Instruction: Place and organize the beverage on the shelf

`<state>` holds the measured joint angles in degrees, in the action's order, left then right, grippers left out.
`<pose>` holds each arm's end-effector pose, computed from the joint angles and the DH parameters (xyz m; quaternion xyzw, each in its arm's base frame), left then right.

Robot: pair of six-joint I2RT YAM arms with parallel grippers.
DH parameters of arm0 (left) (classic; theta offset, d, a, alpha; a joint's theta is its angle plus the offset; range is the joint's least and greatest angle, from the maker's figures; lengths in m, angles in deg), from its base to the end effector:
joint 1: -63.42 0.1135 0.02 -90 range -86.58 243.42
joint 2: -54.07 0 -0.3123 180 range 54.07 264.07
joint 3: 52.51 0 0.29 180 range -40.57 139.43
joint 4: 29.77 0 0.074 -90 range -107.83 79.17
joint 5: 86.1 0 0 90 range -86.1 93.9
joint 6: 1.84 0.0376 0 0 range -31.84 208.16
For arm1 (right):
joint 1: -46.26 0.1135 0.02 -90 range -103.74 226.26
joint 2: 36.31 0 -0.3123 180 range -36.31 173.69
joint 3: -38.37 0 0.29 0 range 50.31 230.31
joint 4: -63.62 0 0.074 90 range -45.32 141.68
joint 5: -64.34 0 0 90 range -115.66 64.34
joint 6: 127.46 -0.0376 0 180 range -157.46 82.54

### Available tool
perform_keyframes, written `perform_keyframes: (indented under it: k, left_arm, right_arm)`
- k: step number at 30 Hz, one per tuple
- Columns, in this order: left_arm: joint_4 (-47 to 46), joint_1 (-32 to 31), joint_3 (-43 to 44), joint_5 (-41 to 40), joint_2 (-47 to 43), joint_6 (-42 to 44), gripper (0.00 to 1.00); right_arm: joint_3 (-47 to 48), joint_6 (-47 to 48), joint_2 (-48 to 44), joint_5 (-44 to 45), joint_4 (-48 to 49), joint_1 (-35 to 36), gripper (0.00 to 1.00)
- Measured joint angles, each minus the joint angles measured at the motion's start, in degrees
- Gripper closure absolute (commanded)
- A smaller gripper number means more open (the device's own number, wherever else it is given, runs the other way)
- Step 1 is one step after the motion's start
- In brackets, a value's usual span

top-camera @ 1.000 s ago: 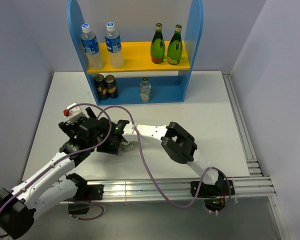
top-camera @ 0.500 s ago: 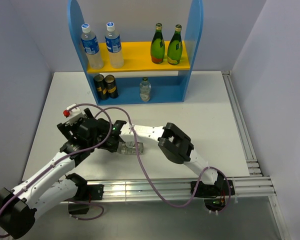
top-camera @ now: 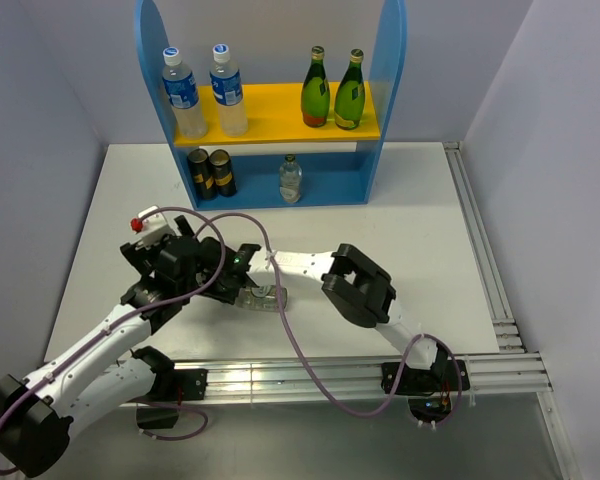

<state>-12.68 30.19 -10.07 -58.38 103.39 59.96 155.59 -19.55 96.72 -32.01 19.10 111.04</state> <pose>0.1755 -0.0752 0.2784 -0.2500 0.7294 0.1346 0.6224 0.2379 0.5150 0.1660 -0.6482 0.7152 0.1508 0.2133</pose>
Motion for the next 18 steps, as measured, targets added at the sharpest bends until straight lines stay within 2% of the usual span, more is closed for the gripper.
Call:
perform_keyframes:
  k: [8,18]
  left_arm:
    - [-0.96,-4.33,0.39,10.91,-0.94,-1.07,0.01]
    - [0.68,-6.56,2.14,17.7,-4.68,-1.42,0.01]
  right_arm:
    - [-17.75,-3.45,-10.8,8.0,14.05,-0.17,1.0]
    - [-25.09,-5.31,-17.31,16.76,17.73,0.63,1.0]
